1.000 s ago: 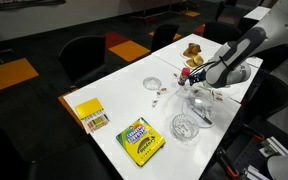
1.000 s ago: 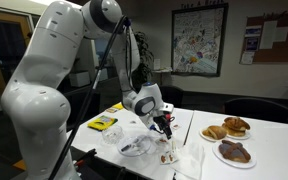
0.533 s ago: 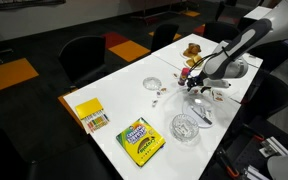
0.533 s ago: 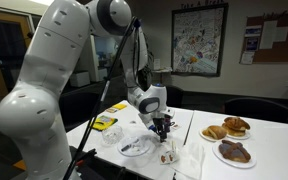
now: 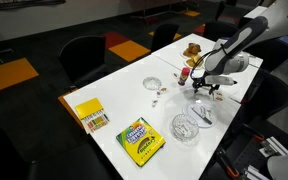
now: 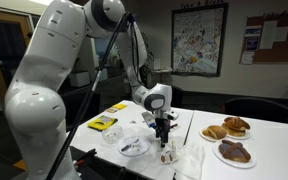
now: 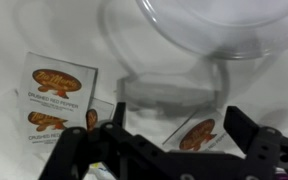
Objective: Pick up one object from the table and put it in the bowl
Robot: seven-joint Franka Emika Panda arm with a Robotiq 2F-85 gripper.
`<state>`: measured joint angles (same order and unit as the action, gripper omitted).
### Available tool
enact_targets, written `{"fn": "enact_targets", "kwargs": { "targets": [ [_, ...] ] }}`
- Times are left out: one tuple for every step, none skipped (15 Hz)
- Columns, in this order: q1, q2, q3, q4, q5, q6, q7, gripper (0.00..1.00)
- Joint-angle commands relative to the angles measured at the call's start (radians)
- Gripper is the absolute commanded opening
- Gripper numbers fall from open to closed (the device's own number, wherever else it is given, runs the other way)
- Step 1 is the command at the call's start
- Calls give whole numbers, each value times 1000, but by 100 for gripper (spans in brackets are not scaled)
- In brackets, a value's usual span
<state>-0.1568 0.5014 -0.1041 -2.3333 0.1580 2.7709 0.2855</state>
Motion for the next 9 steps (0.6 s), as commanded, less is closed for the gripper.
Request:
{"fn": "enact_targets", "kwargs": {
  "targets": [
    [100, 16, -89, 25, -29, -5, 93, 100],
    [116, 23, -101, 32, -31, -6, 111, 100],
    [128, 29, -109, 37, -31, -3, 125, 100],
    [136, 37, -116, 41, -26, 3, 138, 100],
    [139, 48, -118, 45, -20, 17, 147, 100],
    [142, 56, -123, 48, -17, 27, 156, 100],
    [138, 69, -123, 52, -11, 46, 157, 100],
    [135, 83, -123, 57, -5, 61, 159, 100],
    [131, 100, -122, 62, 1, 82, 160, 100]
  ]
}}
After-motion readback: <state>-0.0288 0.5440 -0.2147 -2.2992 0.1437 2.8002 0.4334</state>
